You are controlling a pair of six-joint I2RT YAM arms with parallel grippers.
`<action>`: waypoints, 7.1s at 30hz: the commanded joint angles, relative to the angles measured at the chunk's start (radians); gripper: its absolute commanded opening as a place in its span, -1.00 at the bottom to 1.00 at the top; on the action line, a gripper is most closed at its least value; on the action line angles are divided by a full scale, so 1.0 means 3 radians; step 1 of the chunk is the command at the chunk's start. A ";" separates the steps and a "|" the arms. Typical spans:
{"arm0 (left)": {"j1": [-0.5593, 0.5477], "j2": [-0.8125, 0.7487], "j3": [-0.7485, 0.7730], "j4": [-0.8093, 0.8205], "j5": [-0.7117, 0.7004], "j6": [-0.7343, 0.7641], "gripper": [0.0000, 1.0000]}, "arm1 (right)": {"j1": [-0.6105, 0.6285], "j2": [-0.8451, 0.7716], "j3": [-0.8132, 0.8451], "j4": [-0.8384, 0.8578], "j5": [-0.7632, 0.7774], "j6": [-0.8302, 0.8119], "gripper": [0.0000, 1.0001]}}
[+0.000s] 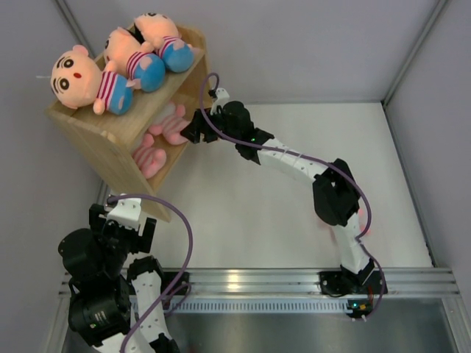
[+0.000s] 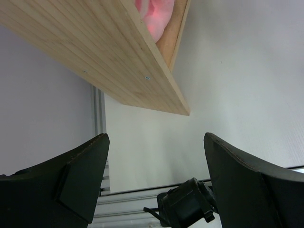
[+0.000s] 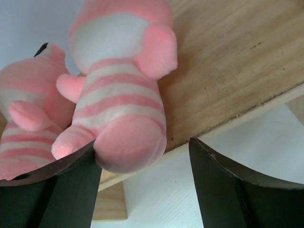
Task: Place and organize the stuffed toys onto the shelf
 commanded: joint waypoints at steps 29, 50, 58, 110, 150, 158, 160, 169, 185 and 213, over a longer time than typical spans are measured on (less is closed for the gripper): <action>0.0018 -0.0013 0.0113 -0.0158 0.0127 0.0026 0.74 | -0.0050 0.0172 0.0619 0.0033 -0.1814 -0.0647 -0.85; 0.0018 -0.0018 0.0113 -0.0178 0.0178 0.0036 0.74 | -0.0602 -0.0885 -0.0110 -0.0891 0.0127 -0.0806 0.65; 0.0018 0.0008 0.0057 -0.0168 0.0382 0.0113 0.74 | -0.1078 -0.2169 -0.1691 -0.0573 0.0953 -0.0585 0.79; 0.0013 0.0023 0.0179 -0.0198 0.0168 0.0164 0.75 | -0.0168 0.0484 0.1228 -0.0703 -0.1339 -0.0673 -1.00; -0.0166 -0.0176 0.0072 -0.0193 0.0306 0.0215 0.75 | -0.1605 -0.3254 -0.3287 -0.3593 0.3038 0.2033 0.93; -0.0197 -0.0171 0.0016 -0.0198 0.0249 0.0251 0.75 | -0.1697 -0.2993 -0.3753 -0.2468 0.2675 0.1578 0.19; -0.0202 -0.0156 -0.0004 -0.0199 0.0260 0.0241 0.75 | -0.1697 -0.2962 -0.3799 -0.2278 0.2644 0.1491 -0.41; -0.0191 -0.0059 -0.0030 -0.0270 0.0587 0.0123 0.70 | -0.0911 -0.3295 -0.3258 -0.1920 0.2496 0.1250 -1.00; -0.0094 0.0100 0.0189 -0.0265 0.1011 0.0057 0.97 | 0.1544 -0.1986 -0.0487 -0.1721 0.1928 0.0719 -1.00; -0.0084 0.0320 0.0251 0.0349 0.1297 -0.0322 -1.00 | 0.1566 -0.2168 -0.0582 -0.1434 0.0742 -0.0268 0.50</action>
